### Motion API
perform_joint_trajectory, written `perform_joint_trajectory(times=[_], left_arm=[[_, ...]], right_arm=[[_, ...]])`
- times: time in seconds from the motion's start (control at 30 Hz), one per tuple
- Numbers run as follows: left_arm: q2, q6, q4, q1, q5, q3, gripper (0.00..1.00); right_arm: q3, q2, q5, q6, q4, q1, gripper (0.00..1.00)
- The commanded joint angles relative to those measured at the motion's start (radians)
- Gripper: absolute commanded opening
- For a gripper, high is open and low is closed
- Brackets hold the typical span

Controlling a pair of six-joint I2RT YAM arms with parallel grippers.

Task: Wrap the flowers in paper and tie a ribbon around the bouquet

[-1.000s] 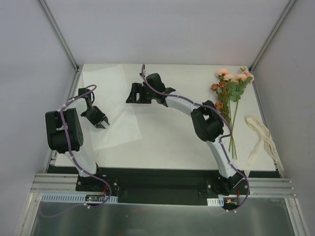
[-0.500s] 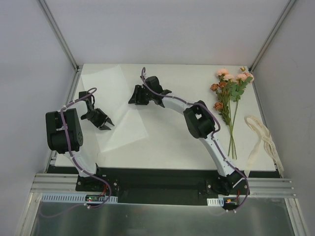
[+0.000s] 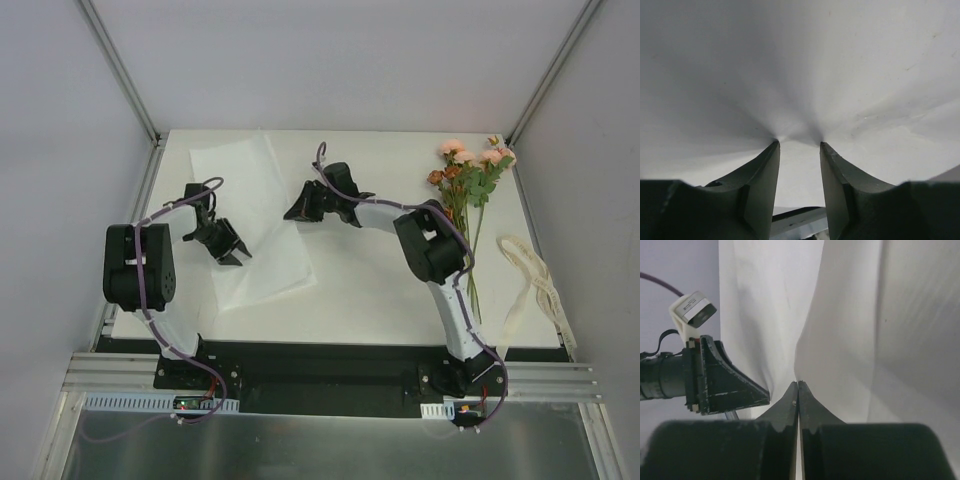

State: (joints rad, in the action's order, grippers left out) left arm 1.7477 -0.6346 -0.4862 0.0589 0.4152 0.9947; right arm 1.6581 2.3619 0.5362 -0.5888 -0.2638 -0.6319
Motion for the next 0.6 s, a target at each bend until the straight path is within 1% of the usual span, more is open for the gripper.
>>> perform_joint_trajectory(times=[0.0,0.03,0.07,0.1,0.13,0.17,0.23,0.27,0.3,0.37,0.43,0.47,0.53,0.57], left_arm=[[-0.078,0.082,0.041,-0.086,0.032,-0.004,0.41],[-0.098,0.094,0.057,-0.102,0.046,-0.007,0.44],[-0.12,0.099,0.087,-0.116,0.065,-0.01,0.49],[-0.158,0.104,0.103,-0.14,0.118,-0.011,0.57],[-0.181,0.105,0.113,-0.148,0.146,-0.01,0.6],[-0.204,0.104,0.135,-0.156,0.167,-0.014,0.63],[-0.282,0.09,0.159,-0.163,0.215,-0.025,0.68],[-0.309,0.085,0.167,-0.163,0.211,-0.034,0.68],[-0.35,0.082,0.166,-0.163,0.202,-0.04,0.69],[-0.376,0.076,0.166,-0.163,0.188,-0.057,0.66],[-0.395,0.061,0.166,-0.162,0.188,-0.071,0.64],[-0.402,0.056,0.167,-0.163,0.188,-0.088,0.64],[-0.441,0.056,0.179,-0.163,0.178,-0.106,0.66],[-0.456,0.059,0.181,-0.162,0.165,-0.125,0.69]], right_arm=[[-0.107,-0.263,0.062,0.056,-0.002,0.04,0.01],[-0.138,-0.294,0.058,0.134,0.049,0.047,0.01],[-0.144,-0.329,0.023,0.195,0.189,0.061,0.01],[-0.152,-0.39,-0.007,0.252,0.258,0.066,0.01],[-0.159,-0.426,-0.042,0.352,0.334,0.07,0.01],[-0.179,-0.453,-0.094,0.387,0.432,0.083,0.01],[-0.198,-0.537,-0.123,0.45,0.503,0.098,0.01],[-0.207,-0.561,-0.168,0.501,0.578,0.109,0.01],[-0.207,-0.588,-0.192,0.526,0.612,0.109,0.01],[-0.213,-0.65,-0.251,0.573,0.693,0.106,0.01],[-0.21,-0.699,-0.29,0.584,0.762,0.098,0.01],[-0.204,-0.713,-0.348,0.628,0.784,0.078,0.01],[-0.163,-0.734,-0.433,0.653,0.866,0.048,0.01],[-0.137,-0.743,-0.49,0.658,0.892,0.019,0.01]])
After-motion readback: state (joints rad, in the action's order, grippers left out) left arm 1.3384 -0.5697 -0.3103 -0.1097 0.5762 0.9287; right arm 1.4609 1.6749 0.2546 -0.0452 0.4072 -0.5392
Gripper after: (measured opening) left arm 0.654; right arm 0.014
